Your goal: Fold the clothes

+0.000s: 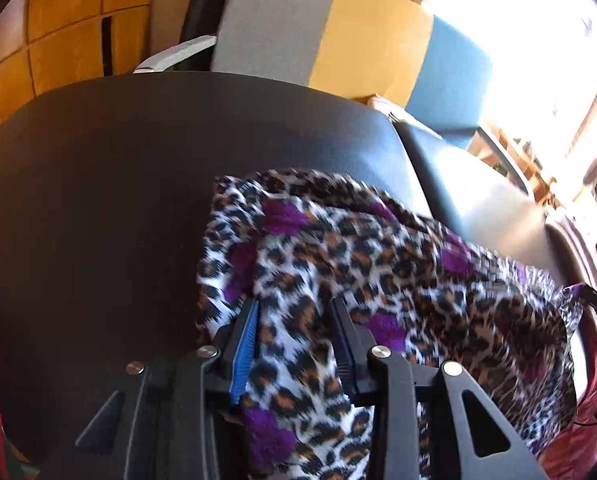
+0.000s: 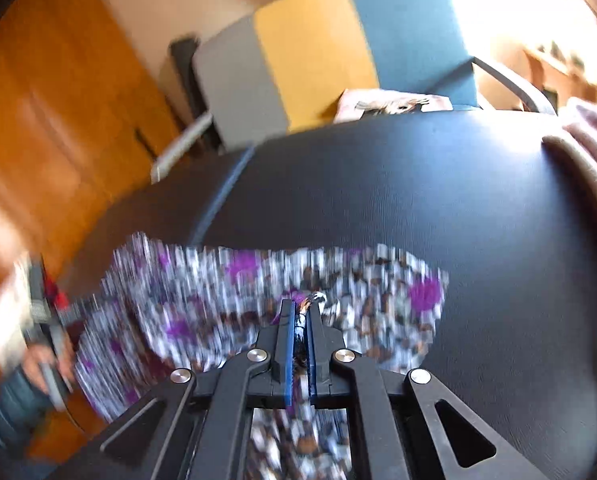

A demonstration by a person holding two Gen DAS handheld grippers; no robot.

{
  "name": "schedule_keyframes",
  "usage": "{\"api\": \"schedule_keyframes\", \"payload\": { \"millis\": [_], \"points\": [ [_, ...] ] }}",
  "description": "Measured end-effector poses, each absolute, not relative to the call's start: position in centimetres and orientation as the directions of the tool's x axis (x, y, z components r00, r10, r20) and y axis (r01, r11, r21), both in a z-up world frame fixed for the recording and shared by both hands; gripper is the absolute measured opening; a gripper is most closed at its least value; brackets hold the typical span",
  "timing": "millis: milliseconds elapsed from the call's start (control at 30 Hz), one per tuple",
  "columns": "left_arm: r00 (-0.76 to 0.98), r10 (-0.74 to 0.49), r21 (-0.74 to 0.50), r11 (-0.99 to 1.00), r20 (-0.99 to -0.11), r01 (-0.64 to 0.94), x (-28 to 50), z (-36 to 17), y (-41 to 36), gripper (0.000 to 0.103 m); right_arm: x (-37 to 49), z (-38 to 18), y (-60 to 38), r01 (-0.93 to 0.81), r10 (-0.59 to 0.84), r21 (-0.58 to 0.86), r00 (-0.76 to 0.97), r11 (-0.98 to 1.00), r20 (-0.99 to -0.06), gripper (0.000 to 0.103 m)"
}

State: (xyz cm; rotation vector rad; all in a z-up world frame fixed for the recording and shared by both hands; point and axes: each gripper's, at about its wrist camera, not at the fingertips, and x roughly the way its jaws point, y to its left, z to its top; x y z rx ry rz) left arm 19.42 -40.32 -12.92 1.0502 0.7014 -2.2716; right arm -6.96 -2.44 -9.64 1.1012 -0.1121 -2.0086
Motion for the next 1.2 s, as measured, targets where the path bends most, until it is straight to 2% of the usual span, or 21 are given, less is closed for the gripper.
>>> {"api": "schedule_keyframes", "payload": {
  "millis": [33, 67, 267, 367, 500, 733, 833, 867, 933, 1100, 1200],
  "points": [
    [-0.556, -0.253, -0.229, -0.722, -0.792, 0.653, 19.5, -12.7, -40.6, 0.02, -8.0, -9.7, -2.7, 0.593, -0.703, 0.456, -0.286, -0.663, -0.651, 0.005],
    [-0.56, -0.255, -0.227, -0.725, -0.788, 0.65, 19.6, -12.4, -40.7, 0.02, -8.9, -9.9, -2.9, 0.565, -0.706, 0.479, -0.294, -0.672, -0.644, 0.005],
    [-0.567, -0.258, -0.225, -0.732, -0.782, 0.643, 20.0, -11.7, -42.6, 0.02, -12.4, -12.9, -3.8, 0.448, -0.679, 0.532, -0.284, -0.718, -0.677, 0.005],
    [-0.586, -0.22, -0.265, -0.732, -0.78, 0.627, 19.8, -11.7, -43.6, 0.026, -12.8, -13.8, -3.9, 0.417, -0.686, 0.558, -0.287, -0.718, -0.668, 0.011],
    [-0.569, -0.181, -0.27, -0.741, -0.802, 0.615, 18.2, -12.2, -44.8, 0.027, -12.3, -13.9, -2.6, 0.396, -0.725, 0.61, -0.32, -0.687, -0.609, 0.042],
    [-0.554, -0.142, -0.27, -0.758, -0.82, 0.593, 15.4, -13.0, -45.5, 0.027, -9.5, -12.9, -0.3, 0.446, -0.742, 0.595, -0.337, -0.668, -0.58, 0.054],
    [-0.561, -0.143, -0.27, -0.764, -0.815, 0.586, 14.8, -13.0, -45.0, 0.026, -8.5, -12.7, -0.1, 0.479, -0.726, 0.554, -0.338, -0.681, -0.599, 0.056],
    [-0.561, -0.148, -0.267, -0.764, -0.814, 0.588, 14.7, -13.0, -44.8, 0.017, -8.3, -12.6, -0.2, 0.494, -0.716, 0.532, -0.342, -0.688, -0.609, 0.056],
    [-0.557, -0.179, -0.246, -0.759, -0.811, 0.602, 14.7, -12.9, -44.7, 0.007, -7.8, -12.3, -0.7, 0.543, -0.685, 0.456, -0.355, -0.705, -0.636, 0.056],
    [-0.587, -0.203, -0.305, -0.698, -0.784, 0.648, 16.5, -12.4, -45.8, 0.005, -6.4, -12.1, -2.4, 0.666, -0.591, 0.225, -0.393, -0.711, -0.704, 0.05],
    [-0.586, -0.22, -0.314, -0.672, -0.78, 0.671, 16.8, -12.2, -46.4, 0.005, -6.4, -12.7, -3.5, 0.704, -0.568, 0.166, -0.387, -0.691, -0.727, 0.05]
  ]
}}
